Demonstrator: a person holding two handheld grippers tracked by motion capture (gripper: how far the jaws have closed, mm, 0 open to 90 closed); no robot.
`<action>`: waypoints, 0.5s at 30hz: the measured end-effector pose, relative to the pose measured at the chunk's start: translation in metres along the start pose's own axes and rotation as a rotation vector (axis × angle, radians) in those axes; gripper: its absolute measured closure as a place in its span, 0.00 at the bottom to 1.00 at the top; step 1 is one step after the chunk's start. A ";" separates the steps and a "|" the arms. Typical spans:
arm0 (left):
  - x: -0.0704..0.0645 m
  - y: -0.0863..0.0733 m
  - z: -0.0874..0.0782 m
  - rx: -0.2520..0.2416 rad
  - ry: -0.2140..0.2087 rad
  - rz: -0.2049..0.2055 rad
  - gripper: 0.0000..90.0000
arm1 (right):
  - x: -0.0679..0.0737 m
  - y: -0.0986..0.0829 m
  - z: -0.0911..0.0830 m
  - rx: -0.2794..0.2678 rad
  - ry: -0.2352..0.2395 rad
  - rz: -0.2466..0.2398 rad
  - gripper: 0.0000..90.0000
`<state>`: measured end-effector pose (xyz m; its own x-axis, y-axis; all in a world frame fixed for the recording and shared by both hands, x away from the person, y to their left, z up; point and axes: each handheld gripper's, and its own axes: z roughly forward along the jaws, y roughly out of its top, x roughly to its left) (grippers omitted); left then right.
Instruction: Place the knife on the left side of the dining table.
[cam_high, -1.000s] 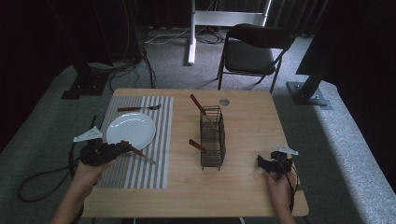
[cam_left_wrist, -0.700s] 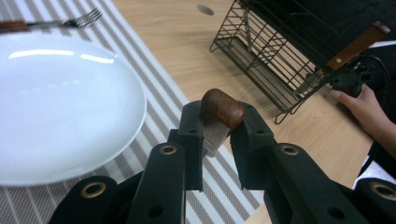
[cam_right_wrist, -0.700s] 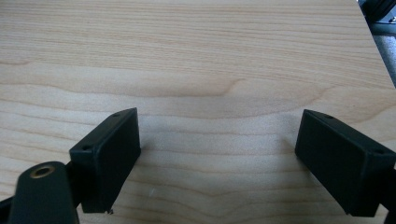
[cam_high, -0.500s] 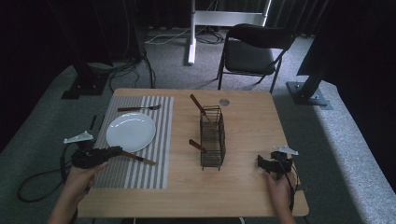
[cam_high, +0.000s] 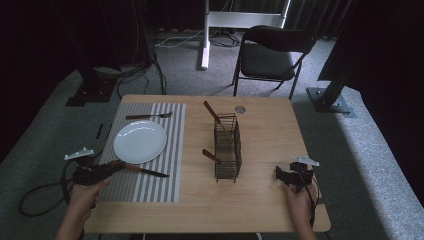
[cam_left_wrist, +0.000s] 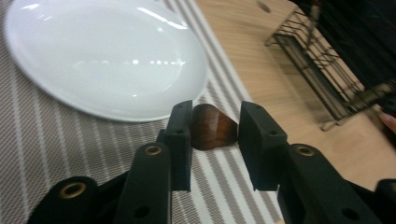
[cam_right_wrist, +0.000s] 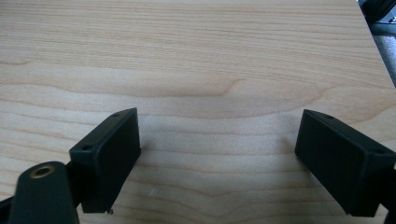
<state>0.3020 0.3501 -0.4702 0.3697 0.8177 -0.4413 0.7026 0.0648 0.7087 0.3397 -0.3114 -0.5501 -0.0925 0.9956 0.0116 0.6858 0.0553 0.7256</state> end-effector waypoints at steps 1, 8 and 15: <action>0.002 -0.001 0.001 0.004 0.011 -0.015 0.71 | 0.000 0.000 0.000 0.001 0.000 0.001 0.15; 0.014 -0.010 0.007 0.010 0.083 -0.070 0.62 | 0.000 0.000 0.000 0.001 -0.001 0.000 0.15; 0.017 -0.014 0.015 0.040 0.149 -0.072 0.54 | 0.000 0.000 0.000 0.001 0.000 0.002 0.15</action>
<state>0.3075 0.3546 -0.4964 0.2258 0.8877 -0.4013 0.7485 0.1056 0.6547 0.3397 -0.3113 -0.5499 -0.0913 0.9957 0.0126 0.6869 0.0538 0.7247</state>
